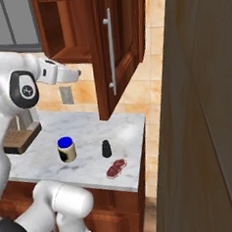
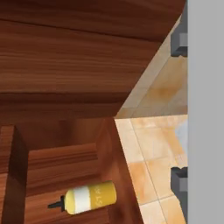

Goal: There are various items on the counter. Only move the condiments/shakers into the cabinet.

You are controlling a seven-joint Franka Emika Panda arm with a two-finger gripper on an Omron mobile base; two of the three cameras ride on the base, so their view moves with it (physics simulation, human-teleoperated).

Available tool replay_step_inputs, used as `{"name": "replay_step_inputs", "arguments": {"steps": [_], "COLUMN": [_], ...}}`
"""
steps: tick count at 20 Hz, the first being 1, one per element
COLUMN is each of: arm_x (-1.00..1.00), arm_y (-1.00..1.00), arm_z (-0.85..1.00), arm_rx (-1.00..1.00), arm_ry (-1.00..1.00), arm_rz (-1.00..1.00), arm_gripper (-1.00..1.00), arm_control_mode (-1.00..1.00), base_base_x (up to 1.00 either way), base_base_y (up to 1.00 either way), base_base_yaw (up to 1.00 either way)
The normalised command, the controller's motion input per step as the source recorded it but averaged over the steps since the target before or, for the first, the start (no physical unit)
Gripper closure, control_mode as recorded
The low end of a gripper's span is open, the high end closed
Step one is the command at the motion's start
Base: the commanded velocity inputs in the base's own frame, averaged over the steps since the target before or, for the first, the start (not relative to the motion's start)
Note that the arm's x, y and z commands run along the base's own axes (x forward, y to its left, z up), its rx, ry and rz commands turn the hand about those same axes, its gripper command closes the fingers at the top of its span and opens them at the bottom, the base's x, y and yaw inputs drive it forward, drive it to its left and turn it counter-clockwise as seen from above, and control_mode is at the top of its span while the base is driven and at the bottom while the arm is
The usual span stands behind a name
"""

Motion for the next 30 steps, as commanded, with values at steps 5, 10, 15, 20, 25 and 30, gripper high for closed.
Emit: {"name": "replay_step_inputs", "arguments": {"steps": [5,10,15,20,25,30], "arm_x": [-1.0,-0.77,-0.87,-0.3,0.09,0.08], "arm_y": [0.1,0.0,0.45,0.7,0.56,0.18], "arm_z": [-0.74,-0.48,-0.81,-0.77,-0.43,-0.08], "arm_rx": [0.16,0.1,-0.01,0.2,0.39,0.2], "arm_ry": [0.38,0.13,0.14,0.24,0.18,0.05], "arm_rz": [-0.01,0.03,0.18,0.49,0.55,0.21], "arm_gripper": [-1.0,-1.0,-1.0,-1.0,-1.0,-1.0], "arm_control_mode": [-1.0,-1.0,-1.0,-1.0,-1.0,-1.0], "base_base_x": [0.0,0.0,0.0,0.0,0.0,0.0], "base_base_y": [0.0,0.0,0.0,0.0,0.0,0.0], "base_base_yaw": [0.0,0.0,0.0,0.0,0.0,0.0]}}
